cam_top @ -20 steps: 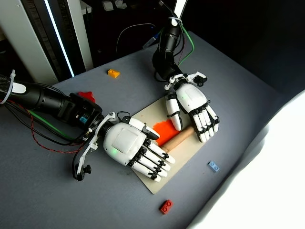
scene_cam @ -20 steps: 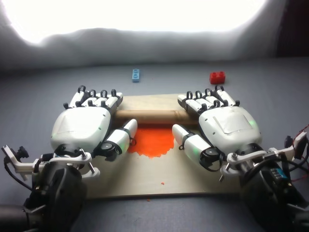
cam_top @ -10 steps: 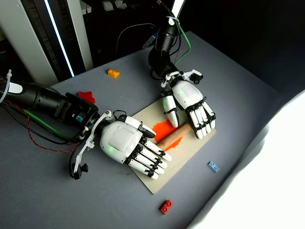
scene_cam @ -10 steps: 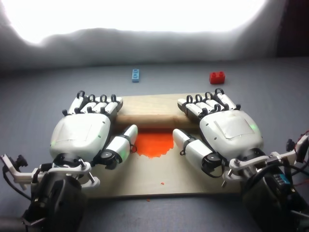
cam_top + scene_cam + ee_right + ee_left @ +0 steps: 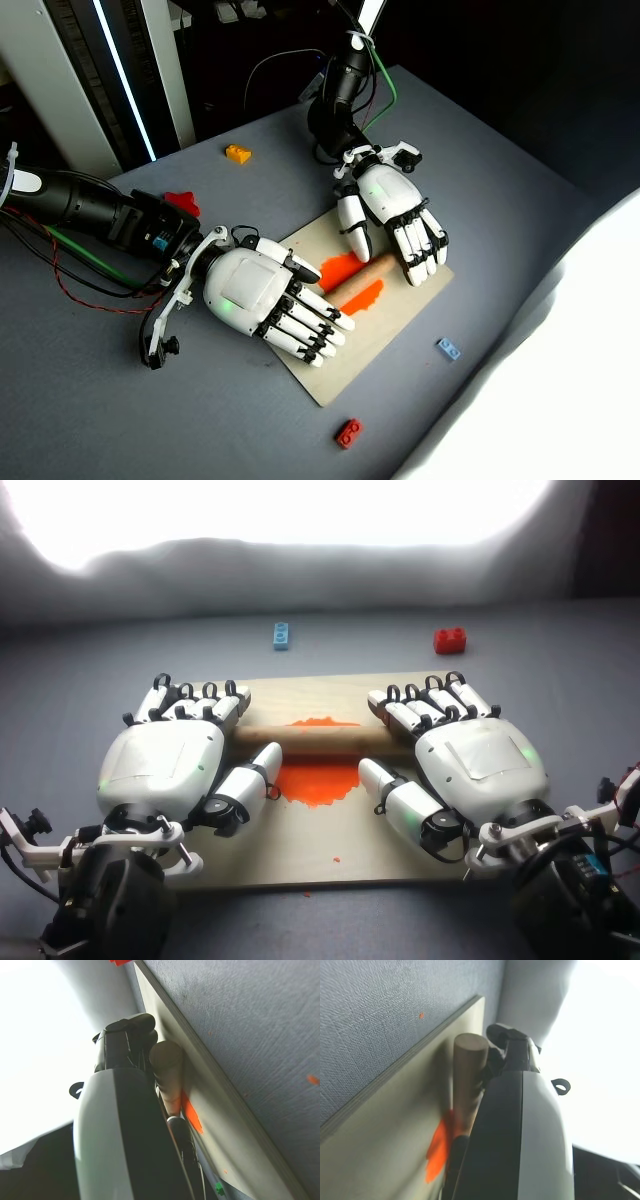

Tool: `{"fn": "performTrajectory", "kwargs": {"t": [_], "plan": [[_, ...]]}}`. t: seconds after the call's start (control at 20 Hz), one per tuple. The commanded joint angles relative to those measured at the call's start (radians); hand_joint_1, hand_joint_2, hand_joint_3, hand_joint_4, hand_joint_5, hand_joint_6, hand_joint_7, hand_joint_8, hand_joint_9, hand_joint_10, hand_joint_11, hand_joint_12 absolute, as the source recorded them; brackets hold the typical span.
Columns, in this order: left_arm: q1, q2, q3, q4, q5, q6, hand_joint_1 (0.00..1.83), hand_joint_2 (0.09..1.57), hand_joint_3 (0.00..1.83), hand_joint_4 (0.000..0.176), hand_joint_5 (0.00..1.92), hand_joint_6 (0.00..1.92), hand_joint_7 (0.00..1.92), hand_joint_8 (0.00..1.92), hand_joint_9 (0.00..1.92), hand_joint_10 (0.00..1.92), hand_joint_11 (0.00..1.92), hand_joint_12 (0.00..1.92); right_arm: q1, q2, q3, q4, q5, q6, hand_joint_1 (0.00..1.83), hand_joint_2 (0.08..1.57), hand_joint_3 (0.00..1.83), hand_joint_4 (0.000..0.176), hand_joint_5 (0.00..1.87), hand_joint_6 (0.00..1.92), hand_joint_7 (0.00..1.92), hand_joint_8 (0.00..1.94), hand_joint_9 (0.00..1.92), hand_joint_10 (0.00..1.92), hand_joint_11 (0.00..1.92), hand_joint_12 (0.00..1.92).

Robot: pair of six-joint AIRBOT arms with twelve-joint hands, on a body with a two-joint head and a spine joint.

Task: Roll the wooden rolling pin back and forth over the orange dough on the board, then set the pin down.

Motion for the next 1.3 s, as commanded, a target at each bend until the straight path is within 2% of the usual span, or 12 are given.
{"fn": "performTrajectory", "kwargs": {"t": [0.0, 0.1, 0.2, 0.3, 0.4, 0.6, 0.7, 0.75, 0.85, 1.05, 1.25], "plan": [[0.003, 0.011, -0.004, 0.051, -0.101, 0.001, 0.0, 1.46, 0.0, 0.0, 0.31, 0.0, 0.39, 0.0, 0.36, 0.0, 0.0, 0.71, -0.005, 0.006, -0.006, -0.056, 0.088, -0.003, 0.0, 1.44, 0.0, 0.0, 0.33, 0.01, 0.41, 0.01, 0.15, 0.54, 0.0, 0.98], [0.007, 0.018, -0.018, 0.049, -0.107, 0.004, 0.0, 1.46, 0.0, 0.0, 0.32, 0.0, 0.4, 0.0, 0.36, 0.0, 0.0, 0.71, -0.008, 0.009, -0.014, -0.056, 0.091, -0.007, 0.0, 1.44, 0.0, 0.0, 0.33, 0.01, 0.4, 0.0, 0.13, 0.55, 0.0, 0.95], [0.014, 0.026, -0.034, 0.045, -0.118, 0.006, 0.0, 1.47, 0.0, 0.0, 0.3, 0.0, 0.38, 0.0, 0.34, 0.0, 0.0, 0.64, -0.009, 0.013, -0.024, -0.057, 0.093, -0.01, 0.0, 1.44, 0.0, 0.0, 0.33, 0.01, 0.4, 0.0, 0.13, 0.55, 0.0, 0.93], [0.022, 0.035, -0.05, 0.044, -0.125, 0.008, 0.0, 1.46, 0.0, 0.0, 0.31, 0.0, 0.39, 0.0, 0.36, 0.01, 0.0, 0.71, -0.011, 0.015, -0.031, -0.058, 0.096, -0.012, 0.0, 1.44, 0.0, 0.0, 0.33, 0.01, 0.39, 0.0, 0.13, 0.55, 0.0, 0.92], [0.03, 0.038, -0.062, 0.043, -0.134, 0.008, 0.0, 1.47, 0.0, 0.0, 0.31, 0.0, 0.39, 0.0, 0.36, 0.0, 0.0, 0.7, -0.013, 0.015, -0.033, -0.059, 0.097, -0.014, 0.0, 1.44, 0.0, 0.0, 0.32, 0.01, 0.37, 0.0, 0.1, 0.53, 0.0, 0.89], [0.039, 0.042, -0.085, 0.043, -0.151, 0.008, 0.0, 1.47, 0.0, 0.0, 0.3, 0.0, 0.38, 0.0, 0.34, 0.0, 0.0, 0.63, -0.02, 0.019, -0.04, -0.07, 0.102, -0.014, 0.0, 1.44, 0.0, 0.0, 0.32, 0.01, 0.35, 0.0, 0.11, 0.53, 0.0, 0.94], [0.041, 0.044, -0.093, 0.043, -0.156, 0.008, 0.0, 1.47, 0.0, 0.0, 0.3, 0.0, 0.39, 0.0, 0.35, 0.0, 0.0, 0.7, -0.025, 0.021, -0.043, -0.073, 0.102, -0.015, 0.0, 1.44, 0.0, 0.0, 0.29, 0.0, 0.31, 0.0, 0.09, 0.52, 0.0, 0.91], [0.043, 0.044, -0.097, 0.043, -0.159, 0.008, 0.0, 1.47, 0.0, 0.0, 0.3, 0.0, 0.39, 0.0, 0.35, 0.0, 0.0, 0.69, -0.026, 0.021, -0.044, -0.073, 0.102, -0.015, 0.0, 1.44, 0.0, 0.0, 0.31, 0.01, 0.34, 0.01, 0.12, 0.53, 0.0, 0.98], [0.048, 0.045, -0.104, 0.043, -0.166, 0.008, 0.0, 1.47, 0.0, 0.0, 0.28, 0.0, 0.37, 0.0, 0.33, 0.0, 0.0, 0.63, -0.027, 0.022, -0.047, -0.075, 0.105, -0.016, 0.0, 1.44, 0.0, 0.0, 0.32, 0.01, 0.33, 0.01, 0.12, 0.53, 0.0, 0.95], [0.06, 0.048, -0.122, 0.043, -0.185, 0.007, 0.0, 1.47, 0.0, 0.0, 0.3, 0.01, 0.4, 0.01, 0.35, 0.01, 0.0, 0.64, -0.031, 0.024, -0.049, -0.08, 0.112, -0.017, 0.0, 1.44, 0.0, 0.0, 0.32, 0.01, 0.35, 0.01, 0.11, 0.5, 0.0, 0.86], [0.07, 0.055, -0.143, 0.043, -0.195, 0.007, 0.0, 1.46, 0.0, 0.0, 0.3, 0.0, 0.39, 0.0, 0.36, 0.01, 0.0, 0.68, -0.033, 0.027, -0.055, -0.087, 0.118, -0.018, 0.0, 1.44, 0.0, 0.0, 0.34, 0.03, 0.39, 0.01, 0.15, 0.57, 0.0, 1.04]]}}
